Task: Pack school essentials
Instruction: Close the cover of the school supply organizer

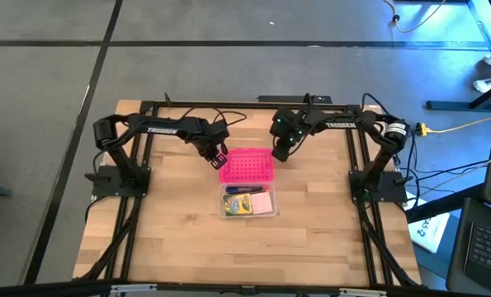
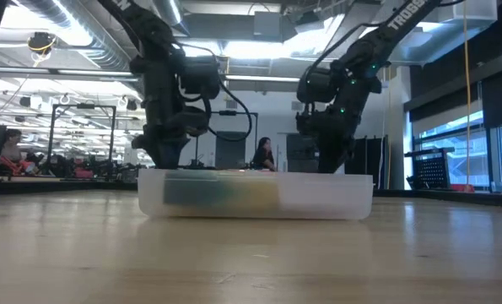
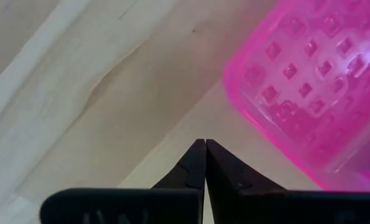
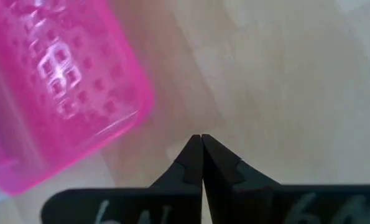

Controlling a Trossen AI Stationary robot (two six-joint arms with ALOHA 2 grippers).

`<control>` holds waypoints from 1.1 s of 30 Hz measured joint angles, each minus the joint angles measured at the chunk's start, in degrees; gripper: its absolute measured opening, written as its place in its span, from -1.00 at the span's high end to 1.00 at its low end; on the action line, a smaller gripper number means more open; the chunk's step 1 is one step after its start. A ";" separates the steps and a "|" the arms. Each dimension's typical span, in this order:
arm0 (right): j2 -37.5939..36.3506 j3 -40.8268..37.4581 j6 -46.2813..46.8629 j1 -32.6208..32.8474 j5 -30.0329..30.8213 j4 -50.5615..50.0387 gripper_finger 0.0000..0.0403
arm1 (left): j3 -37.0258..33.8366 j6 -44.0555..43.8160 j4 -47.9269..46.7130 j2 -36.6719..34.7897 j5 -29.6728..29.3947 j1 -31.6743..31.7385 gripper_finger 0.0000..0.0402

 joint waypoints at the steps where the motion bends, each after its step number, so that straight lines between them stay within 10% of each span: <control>1: 0.12 -0.03 0.00 -0.15 -0.01 0.55 0.99 | 0.01 0.15 0.11 0.21 -0.20 0.11 1.00; 33: 5.99 5.12 -2.85 -0.06 -7.24 3.00 0.99 | -0.02 1.80 4.33 -0.25 1.16 0.36 1.00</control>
